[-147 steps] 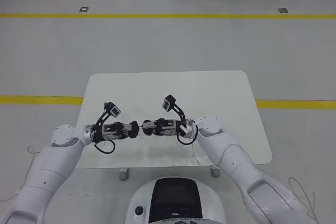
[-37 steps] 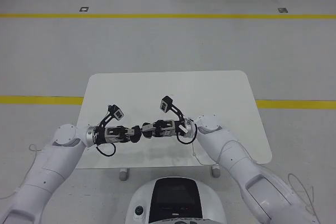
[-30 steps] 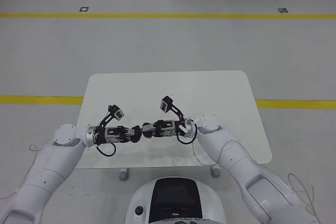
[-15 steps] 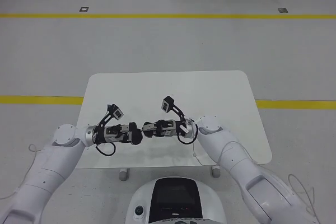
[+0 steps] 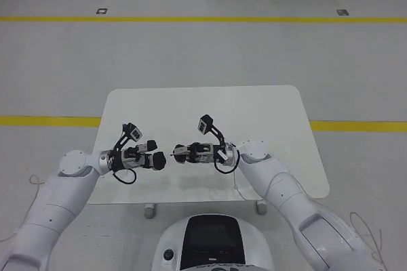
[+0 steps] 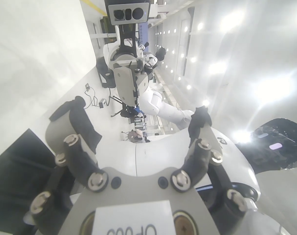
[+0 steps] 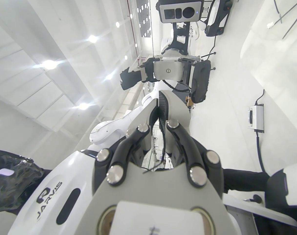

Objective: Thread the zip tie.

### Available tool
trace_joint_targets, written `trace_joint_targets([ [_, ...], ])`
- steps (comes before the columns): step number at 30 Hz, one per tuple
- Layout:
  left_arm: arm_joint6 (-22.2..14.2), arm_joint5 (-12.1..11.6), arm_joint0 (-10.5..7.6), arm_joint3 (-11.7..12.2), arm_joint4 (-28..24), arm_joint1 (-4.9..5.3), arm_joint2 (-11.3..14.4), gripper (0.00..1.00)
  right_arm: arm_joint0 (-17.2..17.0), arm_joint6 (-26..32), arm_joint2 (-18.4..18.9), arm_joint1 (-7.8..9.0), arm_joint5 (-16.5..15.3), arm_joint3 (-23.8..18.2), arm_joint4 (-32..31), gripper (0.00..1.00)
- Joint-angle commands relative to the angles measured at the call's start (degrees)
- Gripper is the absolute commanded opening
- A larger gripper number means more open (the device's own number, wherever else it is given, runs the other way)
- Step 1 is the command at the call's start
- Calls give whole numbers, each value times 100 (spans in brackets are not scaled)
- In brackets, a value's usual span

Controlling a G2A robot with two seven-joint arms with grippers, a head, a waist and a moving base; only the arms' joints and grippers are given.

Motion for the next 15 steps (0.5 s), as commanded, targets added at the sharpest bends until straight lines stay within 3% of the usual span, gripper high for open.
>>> trace_joint_targets([
  [1, 219, 11, 18, 5, 60, -6, 2, 100, -40, -175, -19, 9, 20, -79, -139, 0],
  [6, 639, -1, 72, 155, 192, 21, -373, 100, -235, -568, 37, 103, 88, -365, -582, 0],
  [10, 694, -1, 130, 199, 829, 134, -908, 100, -402, -662, 162, 186, 141, -543, -679, 0],
  [13, 875, -1, 298, 30, 1551, 271, -1474, 100, -494, -721, 209, 227, 191, -670, -732, 0],
  [15, 716, -1, 519, -149, 1820, 365, -1806, 100, -541, -729, 226, 246, 208, -723, -735, 0],
])
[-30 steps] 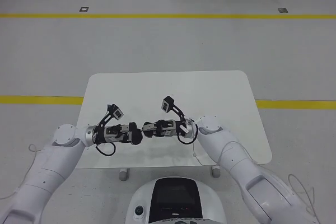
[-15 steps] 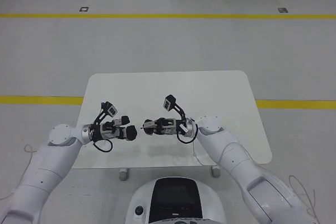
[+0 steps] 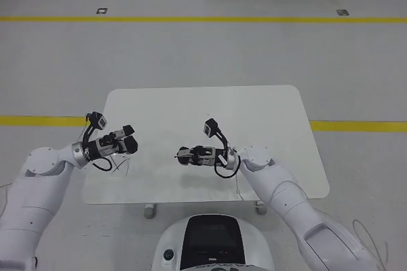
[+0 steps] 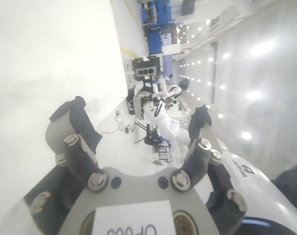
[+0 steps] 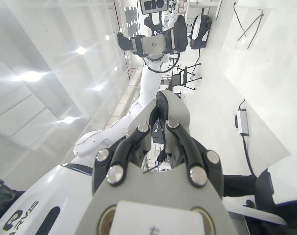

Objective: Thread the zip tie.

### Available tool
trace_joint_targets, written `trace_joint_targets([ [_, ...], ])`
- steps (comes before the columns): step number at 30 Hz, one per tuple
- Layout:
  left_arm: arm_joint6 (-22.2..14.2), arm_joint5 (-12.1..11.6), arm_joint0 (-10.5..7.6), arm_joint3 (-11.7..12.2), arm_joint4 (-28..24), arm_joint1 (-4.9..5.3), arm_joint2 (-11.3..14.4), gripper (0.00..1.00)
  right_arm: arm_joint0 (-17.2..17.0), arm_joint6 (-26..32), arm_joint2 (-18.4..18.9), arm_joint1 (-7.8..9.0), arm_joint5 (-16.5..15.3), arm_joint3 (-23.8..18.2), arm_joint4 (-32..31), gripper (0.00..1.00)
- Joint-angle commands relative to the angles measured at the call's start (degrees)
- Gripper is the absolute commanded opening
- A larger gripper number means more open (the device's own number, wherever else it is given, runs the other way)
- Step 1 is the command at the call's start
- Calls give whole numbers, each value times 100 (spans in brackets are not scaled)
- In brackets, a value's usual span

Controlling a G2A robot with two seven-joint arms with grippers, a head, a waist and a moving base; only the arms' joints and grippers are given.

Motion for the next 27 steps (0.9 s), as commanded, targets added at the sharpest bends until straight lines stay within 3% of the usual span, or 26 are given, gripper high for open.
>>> trace_joint_targets([
  [1, -183, 3, 231, -174, 353, 96, -314, 100, -33, -5, 10, 15, 15, -36, -1, 0],
  [2, -250, 96, 322, -218, 498, 138, -420, 100, -43, -4, 14, 21, 20, -50, 4, 0],
  [11, -250, 96, 322, -218, 498, 138, -420, 100, -43, 2, 14, 26, 13, -59, -6, 0],
  [12, -112, 135, 324, -201, 664, 144, -417, 100, -43, 2, 14, 26, 13, -59, -6, 0],
  [13, 168, 294, 315, -280, 1133, 159, -370, 100, -63, -70, 6, 29, 28, -89, -53, 0],
  [14, 255, 424, 327, -357, 1244, 160, -335, 100, -90, -165, -11, 37, 54, -159, -161, 0],
  [16, 183, 731, 333, -349, 1304, 188, -365, 100, -137, -363, -15, 75, 168, -278, -459, 0],
  [18, 398, 973, 323, -370, 1692, 232, -453, 100, -189, -502, -6, 108, 272, -383, -656, 0],
  [20, 602, 1350, 401, -524, 2152, 279, -509, 100, -258, -544, 15, 133, 339, -493, -687, 0],
  [22, 624, 1517, 495, -636, 2321, 312, -577, 100, -287, -566, 15, 147, 391, -530, -718, 0],
  [24, 786, 1921, 609, -740, 2643, 354, -661, 100, -305, -581, -4, 151, 440, -561, -711, 0],
  [26, 856, 2480, 691, -933, 2964, 384, -659, 100, -333, -482, 14, 146, 400, -546, -464, 0],
  [27, 804, 2585, 719, -1036, 2983, 392, -658, 100, -322, -470, 15, 148, 388, -515, -451, 0],
])
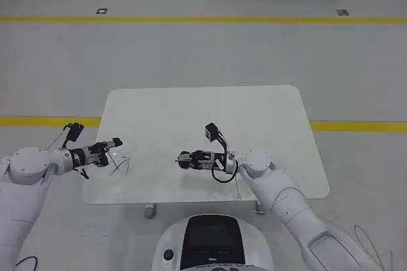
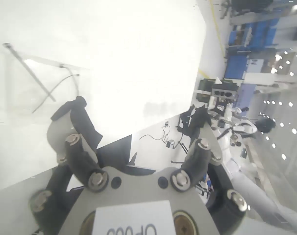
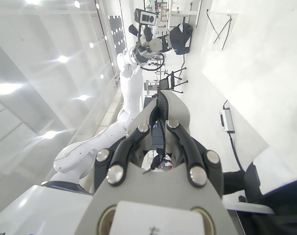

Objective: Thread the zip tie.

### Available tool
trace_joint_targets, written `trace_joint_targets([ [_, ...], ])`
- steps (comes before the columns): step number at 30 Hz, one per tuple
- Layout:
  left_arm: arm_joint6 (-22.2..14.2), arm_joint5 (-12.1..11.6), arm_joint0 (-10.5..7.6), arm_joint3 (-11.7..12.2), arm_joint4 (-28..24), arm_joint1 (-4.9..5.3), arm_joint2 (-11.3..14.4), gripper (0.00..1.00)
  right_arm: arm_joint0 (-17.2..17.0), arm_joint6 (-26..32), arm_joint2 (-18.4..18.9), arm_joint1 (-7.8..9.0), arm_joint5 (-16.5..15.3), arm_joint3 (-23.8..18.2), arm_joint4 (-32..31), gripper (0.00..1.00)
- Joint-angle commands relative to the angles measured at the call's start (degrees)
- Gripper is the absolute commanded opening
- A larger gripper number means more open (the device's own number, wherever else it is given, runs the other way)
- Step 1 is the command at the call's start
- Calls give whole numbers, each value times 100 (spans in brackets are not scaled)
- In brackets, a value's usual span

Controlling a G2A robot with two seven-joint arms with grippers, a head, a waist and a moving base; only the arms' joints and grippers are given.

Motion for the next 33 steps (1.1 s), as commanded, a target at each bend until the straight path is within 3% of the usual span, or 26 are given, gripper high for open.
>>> trace_joint_targets([
  [1, -75, 252, 42, -190, 78, 12, 7, 100, 10, 28, 9, 2, -27, 69, 94, 0],
  [8, -75, 252, 42, -190, 78, 12, 7, 100, 5, -24, 34, 3, -56, 110, 167, 0],
  [10, 181, 315, 79, -285, 215, -8, 135, 100, -4, -44, 28, 2, -59, 89, 158, 0],
  [12, 199, 426, 65, -372, 184, -24, 232, 100, -67, -260, 17, 13, -28, -42, 31, 0],
  [16, 805, 1117, 50, -625, 563, -54, 419, 100, -145, -555, 22, 50, 241, -244, -195, 0],
  [20, 1148, 1556, 126, -816, 925, -60, 531, 100, -167, -687, -7, 67, 414, -309, -326, 0],
  [23, 1211, 1556, 143, -714, 966, -76, 553, 100, -156, -745, -40, 66, 470, -273, -339, 0],
  [27, 1204, 1556, 38, -352, 1235, -113, 630, 100, -134, -819, -102, 55, 543, -231, -346, 0],
  [33, 1115, 1556, -29, -334, 1196, -138, 649, 100, -110, -850, -136, 50, 516, -119, -290, 0],
])
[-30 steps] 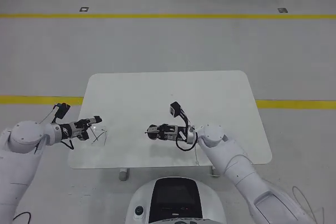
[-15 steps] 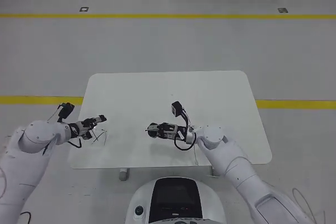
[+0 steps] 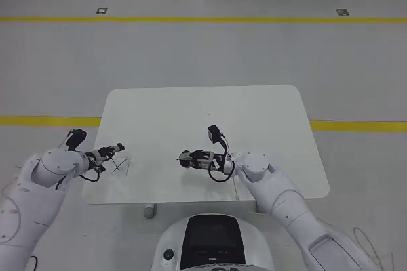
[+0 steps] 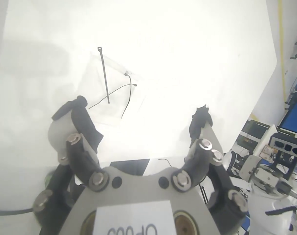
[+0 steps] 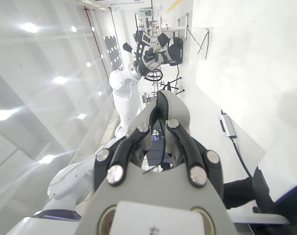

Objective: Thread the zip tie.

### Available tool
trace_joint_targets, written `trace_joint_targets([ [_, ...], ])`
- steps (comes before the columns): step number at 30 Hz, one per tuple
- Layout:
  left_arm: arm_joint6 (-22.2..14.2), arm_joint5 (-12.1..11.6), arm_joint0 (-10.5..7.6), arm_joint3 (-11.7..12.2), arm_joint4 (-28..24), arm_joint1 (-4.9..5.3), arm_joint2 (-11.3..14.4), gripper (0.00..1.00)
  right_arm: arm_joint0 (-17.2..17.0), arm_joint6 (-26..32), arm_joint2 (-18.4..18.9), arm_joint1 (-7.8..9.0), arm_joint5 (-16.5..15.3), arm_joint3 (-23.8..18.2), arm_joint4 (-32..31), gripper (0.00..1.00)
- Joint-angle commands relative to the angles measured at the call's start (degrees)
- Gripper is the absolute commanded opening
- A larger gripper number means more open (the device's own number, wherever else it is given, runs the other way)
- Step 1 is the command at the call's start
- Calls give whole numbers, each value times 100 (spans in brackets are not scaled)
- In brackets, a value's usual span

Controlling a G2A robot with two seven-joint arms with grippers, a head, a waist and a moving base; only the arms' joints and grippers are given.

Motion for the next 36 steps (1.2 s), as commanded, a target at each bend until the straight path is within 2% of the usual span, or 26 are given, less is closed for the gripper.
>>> trace_joint_targets([
  [1, 2, 0, 2, 0, 1, 1, -1, 100, 7, -9, -14, -3, -17, 28, 13, 0],
  [6, 89, -58, 26, -18, 18, -11, 55, 100, 51, -66, -92, -19, -17, 72, -31, 0],
  [10, 244, 0, 6, -7, 232, -29, 151, 100, 54, -86, -115, -21, -27, 135, -12, 0],
  [14, 314, 0, -79, 166, 426, -68, 225, 100, 73, -98, -123, -21, -13, 178, 4, 0],
  [16, 245, 0, -121, 87, 410, -90, 282, 100, 76, -95, -126, -22, 10, 190, 33, 0],
  [22, 245, 0, -121, 87, 410, -90, 282, 100, 91, -90, -158, -24, 25, 214, 42, 0],
  [24, 417, -25, -86, 38, 433, -105, 328, 100, 95, -94, -161, -21, 25, 219, 38, 0],
  [28, 487, 0, -51, -105, 586, -106, 363, 100, 82, -108, -151, -12, 23, 219, 41, 0],
  [29, 518, 0, -43, -117, 596, -108, 353, 94, 79, -110, -149, -10, 24, 217, 42, 0],
  [30, 542, 0, -32, -126, 614, -109, 347, 74, 74, -113, -147, -7, 24, 214, 41, 0],
  [31, 576, 0, -24, -118, 638, -113, 337, 67, 68, -114, -142, -3, 22, 209, 42, 0],
  [32, 587, 0, -24, -104, 640, -118, 335, 54, 64, -115, -137, 0, 21, 209, 44, 0],
  [33, 578, 0, -30, -82, 646, -123, 340, 47, 59, -117, -132, 3, 21, 210, 46, 0],
  [36, 560, 0, -69, -14, 676, -143, 363, 38, 49, -123, -123, 11, 24, 198, 50, 0],
])
